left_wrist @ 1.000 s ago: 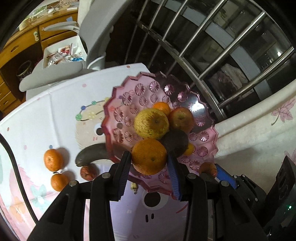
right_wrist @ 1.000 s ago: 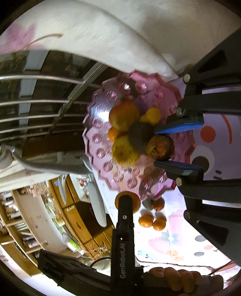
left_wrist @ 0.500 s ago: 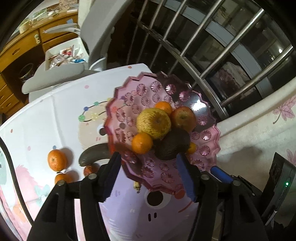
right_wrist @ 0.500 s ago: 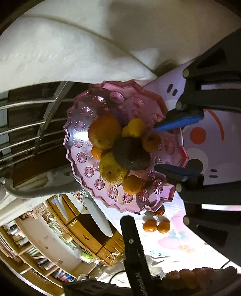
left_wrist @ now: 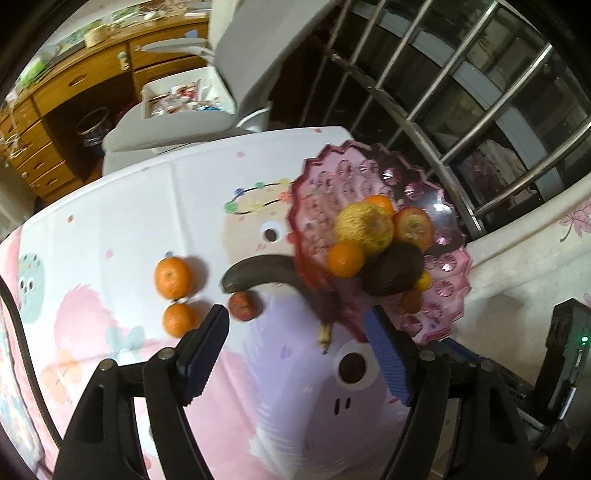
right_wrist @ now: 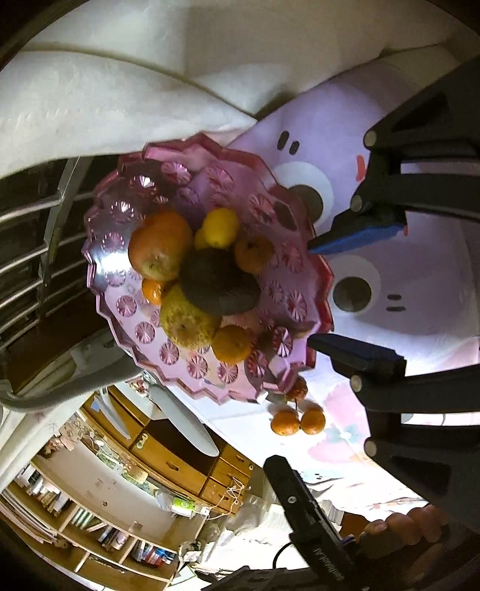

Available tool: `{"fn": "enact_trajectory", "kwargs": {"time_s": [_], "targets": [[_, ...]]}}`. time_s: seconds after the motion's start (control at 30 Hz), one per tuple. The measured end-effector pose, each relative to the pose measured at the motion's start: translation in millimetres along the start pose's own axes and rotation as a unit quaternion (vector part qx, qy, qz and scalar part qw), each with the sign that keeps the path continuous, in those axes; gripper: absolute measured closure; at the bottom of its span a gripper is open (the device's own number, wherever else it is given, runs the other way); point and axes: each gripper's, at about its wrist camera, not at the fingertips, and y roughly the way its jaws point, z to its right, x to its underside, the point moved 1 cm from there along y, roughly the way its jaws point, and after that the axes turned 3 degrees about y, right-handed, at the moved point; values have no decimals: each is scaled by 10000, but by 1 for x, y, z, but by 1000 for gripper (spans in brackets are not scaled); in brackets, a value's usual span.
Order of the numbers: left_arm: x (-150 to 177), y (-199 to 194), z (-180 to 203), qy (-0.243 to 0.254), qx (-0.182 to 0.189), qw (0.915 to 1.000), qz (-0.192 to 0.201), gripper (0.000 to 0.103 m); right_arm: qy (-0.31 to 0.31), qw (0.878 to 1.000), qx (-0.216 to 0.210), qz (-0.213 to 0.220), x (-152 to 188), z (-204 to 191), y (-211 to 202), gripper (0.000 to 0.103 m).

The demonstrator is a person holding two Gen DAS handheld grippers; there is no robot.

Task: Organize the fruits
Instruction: 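Open both tools to drop the fruits into the bowl, then move both tools back toward the remaining mandarins and brown fruit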

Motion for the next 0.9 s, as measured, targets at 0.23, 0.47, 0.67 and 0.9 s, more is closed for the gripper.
{"fn": "enact_trajectory", "kwargs": {"time_s": [0.23,0.47,0.67,0.9], "targets": [[17,-11,-36,-318,-246,9992,48,28,-394,9991,-180,-36,8,-29,2,57],[23,-13,-65,-419,-311,9986,7,28,-908,9956,-236,-6,20,-66,9,57],[23,-2,-82,-378,-278,9988,-149,28,-1612,9863,-206,271,31,-105,20,57],[22,24,-102,-466,-170,9982,-333,29,-2483,9660,-9,716,43,-138,46,57]]}}
